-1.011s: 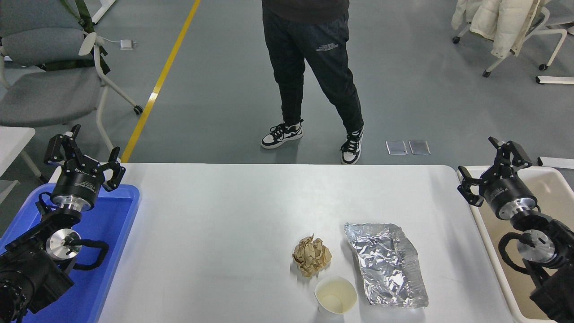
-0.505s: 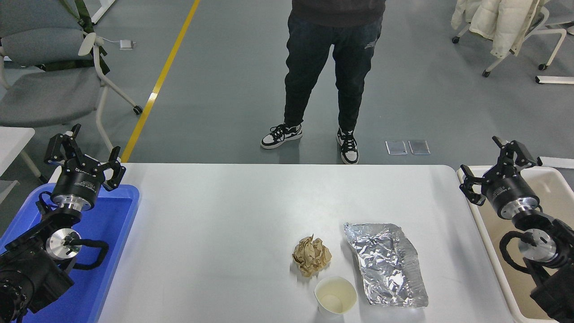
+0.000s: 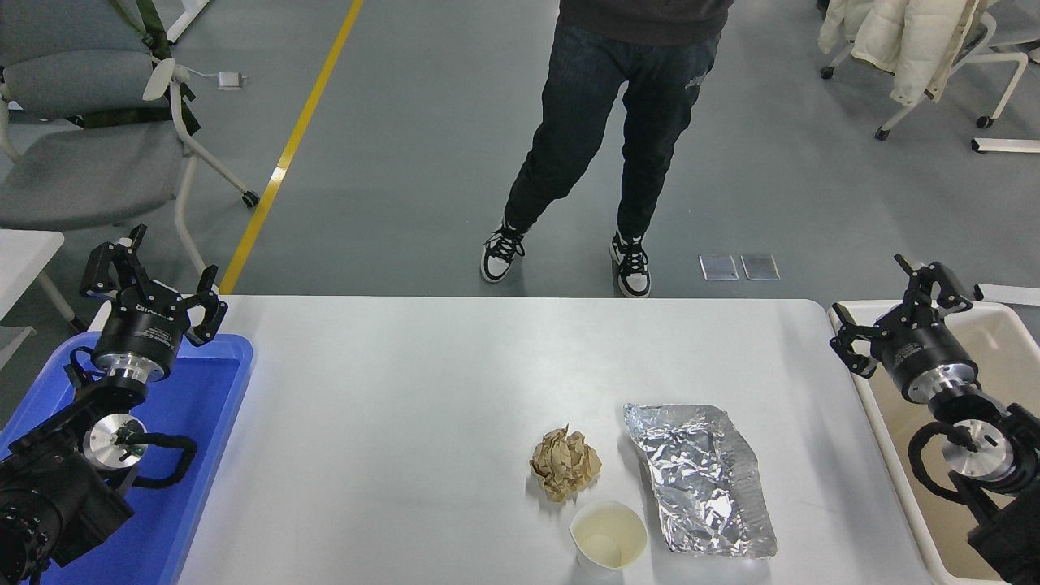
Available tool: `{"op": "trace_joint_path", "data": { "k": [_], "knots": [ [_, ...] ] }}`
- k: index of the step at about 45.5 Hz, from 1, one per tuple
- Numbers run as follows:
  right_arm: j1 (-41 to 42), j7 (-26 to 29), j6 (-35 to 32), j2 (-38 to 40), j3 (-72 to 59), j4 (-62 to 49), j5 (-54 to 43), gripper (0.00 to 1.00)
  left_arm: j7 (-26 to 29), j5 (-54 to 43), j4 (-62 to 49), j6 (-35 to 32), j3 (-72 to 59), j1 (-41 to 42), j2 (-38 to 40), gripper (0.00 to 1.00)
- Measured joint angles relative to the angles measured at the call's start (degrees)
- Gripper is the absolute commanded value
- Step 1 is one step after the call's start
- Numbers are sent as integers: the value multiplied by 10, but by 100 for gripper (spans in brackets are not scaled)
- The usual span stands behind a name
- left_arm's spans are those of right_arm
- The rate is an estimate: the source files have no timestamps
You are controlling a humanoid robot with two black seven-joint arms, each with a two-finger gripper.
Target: Clean the table surface
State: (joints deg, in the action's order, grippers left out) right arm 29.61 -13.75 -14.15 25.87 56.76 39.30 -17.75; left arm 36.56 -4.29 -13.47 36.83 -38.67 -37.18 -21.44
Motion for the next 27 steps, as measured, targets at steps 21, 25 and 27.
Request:
{"op": "trace_joint_path", "data": {
  "k": [21, 25, 27],
  "knots": [
    [46, 13, 8, 124, -116, 187, -146, 100, 0, 1, 0, 0, 0, 0, 0, 100],
    [48, 17, 7, 140, -125, 230, -188, 100, 0, 1, 0, 0, 0, 0, 0, 100],
    [48, 20, 5, 148, -131, 253, -208, 100, 0, 1, 0, 0, 0, 0, 0, 100]
  ]
}}
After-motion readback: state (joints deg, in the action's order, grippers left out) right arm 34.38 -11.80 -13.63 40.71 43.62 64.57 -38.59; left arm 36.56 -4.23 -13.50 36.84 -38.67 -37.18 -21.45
